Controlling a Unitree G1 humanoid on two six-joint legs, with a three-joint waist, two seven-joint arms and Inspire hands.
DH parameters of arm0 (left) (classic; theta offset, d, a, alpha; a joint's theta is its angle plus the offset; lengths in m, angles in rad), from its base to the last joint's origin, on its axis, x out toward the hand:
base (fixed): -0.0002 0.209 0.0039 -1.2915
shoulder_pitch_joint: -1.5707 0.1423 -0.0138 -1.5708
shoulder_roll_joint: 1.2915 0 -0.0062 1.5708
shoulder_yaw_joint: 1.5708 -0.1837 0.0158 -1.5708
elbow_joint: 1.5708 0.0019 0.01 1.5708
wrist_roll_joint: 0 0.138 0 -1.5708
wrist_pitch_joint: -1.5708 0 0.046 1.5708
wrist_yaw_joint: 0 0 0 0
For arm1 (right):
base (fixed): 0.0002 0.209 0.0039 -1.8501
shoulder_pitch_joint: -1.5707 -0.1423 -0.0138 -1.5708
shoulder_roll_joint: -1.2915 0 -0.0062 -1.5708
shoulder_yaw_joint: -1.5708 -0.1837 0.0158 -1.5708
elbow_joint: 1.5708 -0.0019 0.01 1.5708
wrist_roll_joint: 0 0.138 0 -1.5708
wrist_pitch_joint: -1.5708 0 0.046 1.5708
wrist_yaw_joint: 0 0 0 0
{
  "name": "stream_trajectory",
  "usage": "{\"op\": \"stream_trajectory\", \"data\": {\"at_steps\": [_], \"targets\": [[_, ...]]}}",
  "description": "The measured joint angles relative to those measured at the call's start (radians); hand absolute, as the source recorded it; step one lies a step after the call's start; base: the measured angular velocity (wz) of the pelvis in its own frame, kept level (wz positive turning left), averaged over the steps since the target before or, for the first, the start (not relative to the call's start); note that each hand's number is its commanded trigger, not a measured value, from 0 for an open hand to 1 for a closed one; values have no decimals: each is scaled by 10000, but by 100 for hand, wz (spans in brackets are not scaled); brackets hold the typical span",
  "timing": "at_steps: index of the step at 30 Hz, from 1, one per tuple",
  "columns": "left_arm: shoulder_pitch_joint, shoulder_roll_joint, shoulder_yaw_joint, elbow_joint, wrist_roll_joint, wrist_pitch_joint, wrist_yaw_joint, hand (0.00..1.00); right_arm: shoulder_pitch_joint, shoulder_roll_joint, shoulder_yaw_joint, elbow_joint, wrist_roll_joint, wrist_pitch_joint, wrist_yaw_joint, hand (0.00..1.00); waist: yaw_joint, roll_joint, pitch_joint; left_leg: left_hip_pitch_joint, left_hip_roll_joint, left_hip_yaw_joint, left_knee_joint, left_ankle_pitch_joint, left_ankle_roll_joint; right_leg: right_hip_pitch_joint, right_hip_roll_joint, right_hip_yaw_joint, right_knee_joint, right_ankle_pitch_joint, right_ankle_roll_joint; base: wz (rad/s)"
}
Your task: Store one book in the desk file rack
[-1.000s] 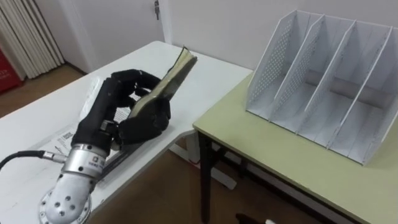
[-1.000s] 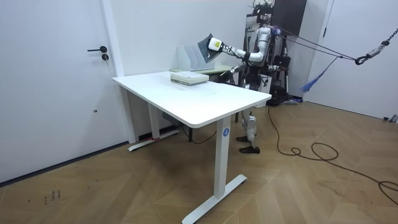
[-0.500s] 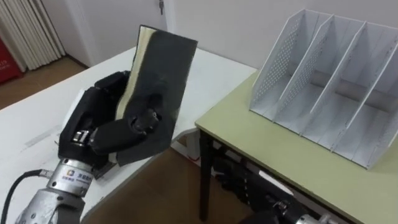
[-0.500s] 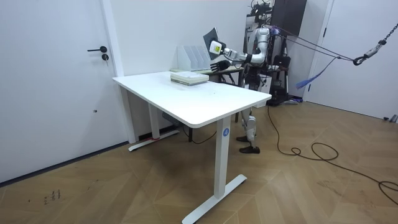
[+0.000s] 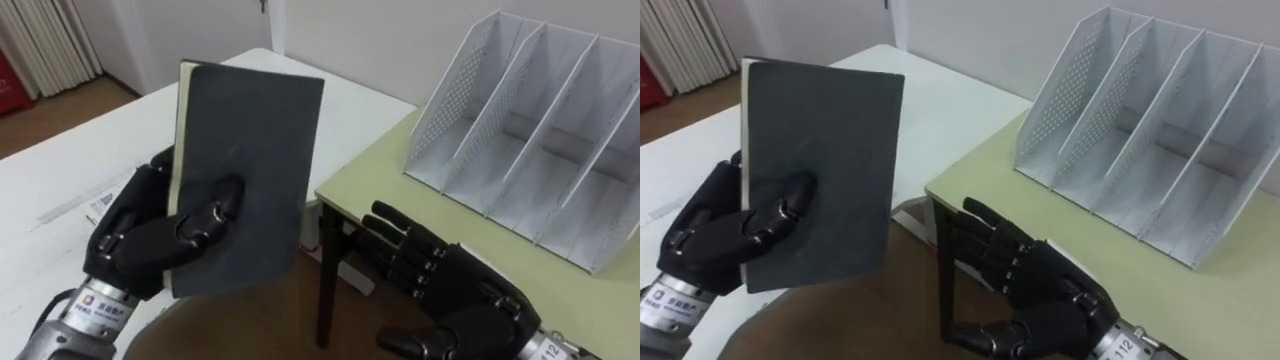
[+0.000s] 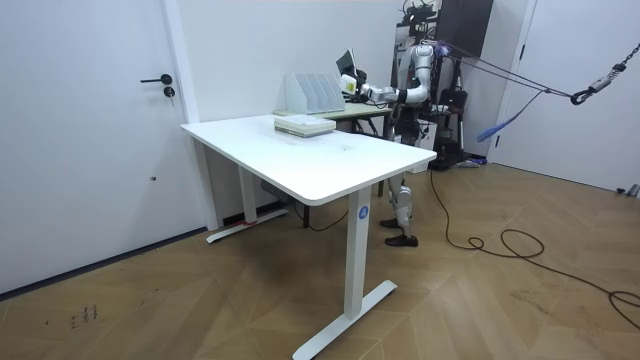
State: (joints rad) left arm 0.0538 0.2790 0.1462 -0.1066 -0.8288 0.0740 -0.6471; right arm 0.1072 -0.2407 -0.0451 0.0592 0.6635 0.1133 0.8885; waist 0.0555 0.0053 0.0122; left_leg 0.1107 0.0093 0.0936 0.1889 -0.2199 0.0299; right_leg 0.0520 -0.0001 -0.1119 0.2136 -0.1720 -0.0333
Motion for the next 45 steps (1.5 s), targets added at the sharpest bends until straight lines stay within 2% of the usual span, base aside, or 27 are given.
{"op": "stream_trajectory", "data": {"at_steps": [4, 6, 7, 9, 11, 13, 17, 23, 28, 34, 36, 38, 42, 44, 45], "targets": [[-25, 141, 0, 1, -276, 488, -587, 100, -33, 19, 10, -5, 406, 658, 323, 0, 5, 49, -34, -3, 4, 19, 23, -16, 5, 1, -7, -12, 70, -31, -13, 0], [-50, 158, -10, 0, -348, 662, -730, 100, -21, 22, 39, -79, 955, 923, 325, 0, -15, 121, -83, -6, 3, 24, 29, -17, 6, 6, -6, 17, 74, -30, -13, 0], [-66, 159, -10, 0, -382, 792, -767, 100, -2, 22, 39, -264, 1413, 1077, 317, 0, -22, 203, -138, -8, 0, 24, 30, -17, 6, 17, -6, 32, 73, -30, -13, 0], [-76, 159, -13, 1, -446, 940, -769, 100, 4, 42, 44, -547, 2039, 1172, 315, 0, -36, 306, -202, 42, -2, 39, 29, -16, 7, 70, -7, 55, 75, -30, -12, 0], [-76, 200, -15, 1, -449, 1146, -784, 100, 17, 41, 41, -900, 2465, 1291, 276, 0, -53, 399, -211, 176, 2, 119, 20, -15, 6, 233, -5, 71, 66, -48, -15, 0], [-74, 204, -39, 9, -428, 1296, -822, 100, 26, 44, 40, -1188, 2580, 1334, 168, 0, -55, 473, -166, 262, -6, 117, 18, -16, 5, 327, -12, 78, 69, -75, -6, 0], [-75, 207, -87, 8, -432, 1582, -1210, 100, 29, 41, 41, -1669, 2805, 1675, 83, 0, -43, 516, -188, 239, -5, 114, 25, -16, 5, 189, -12, 102, 160, -111, -19, 0], [-73, 309, -463, 39, -424, 1893, -1281, 100, 36, 35, 123, -1713, 2877, 1738, -75, 0, -13, 545, -190, 236, 0, 124, 105, -16, 5, 163, -10, 160, 294, -114, -24, -1], [-74, 540, -498, 123, -407, 1920, -1395, 100, 48, -5, 254, -1812, 2879, 1812, -305, 0, 15, 537, -187, 188, -2, 157, 82, -19, 1, 1, 13, 274, 448, -153, -33, -4], [-73, 574, -647, 650, -411, 2111, -1799, 100, 192, -39, 412, -1812, 3139, 1848, -650, 0, 23, 535, -188, 110, -1, 158, 95, -20, 0, -12, 18, 274, 440, -154, -34, 0], [-73, 637, -767, 690, -408, 2135, -1807, 100, 316, -97, 524, -1812, 3235, 1848, -789, 0, 29, 536, -189, 109, -3, 157, 95, -23, -2, -17, 21, 284, 438, -155, -32, 0], [-75, 842, -888, 795, -409, 2174, -1818, 100, 362, -225, 700, -1809, 3241, 1849, -950, 0, 15, 560, -183, 101, -3, 156, 96, -23, -2, -27, 25, 292, 446, -155, -32, 0], [-75, 930, -1022, 984, -400, 2254, -1852, 100, 387, -432, 993, -1808, 3241, 1852, -1140, 0, -47, 593, -180, 35, -3, 160, 111, -23, -2, -87, 22, 290, 478, -156, -33, 0], [-74, 953, -1047, 989, -387, 2260, -1852, 100, 389, -428, 1036, -1776, 3241, 1852, -1176, 25, -50, 598, -174, -115, -12, 192, 160, -23, -2, -283, 0, 298, 612, -181, -46, -2], [-75, 965, -1075, 988, -372, 2260, -1852, 100, 390, -437, 1043, -1760, 3241, 1852, -1180, 58, -55, 598, -174, -132, -12, 205, 167, -23, -2, -313, 0, 303, 613, -180, -46, 0]]}}
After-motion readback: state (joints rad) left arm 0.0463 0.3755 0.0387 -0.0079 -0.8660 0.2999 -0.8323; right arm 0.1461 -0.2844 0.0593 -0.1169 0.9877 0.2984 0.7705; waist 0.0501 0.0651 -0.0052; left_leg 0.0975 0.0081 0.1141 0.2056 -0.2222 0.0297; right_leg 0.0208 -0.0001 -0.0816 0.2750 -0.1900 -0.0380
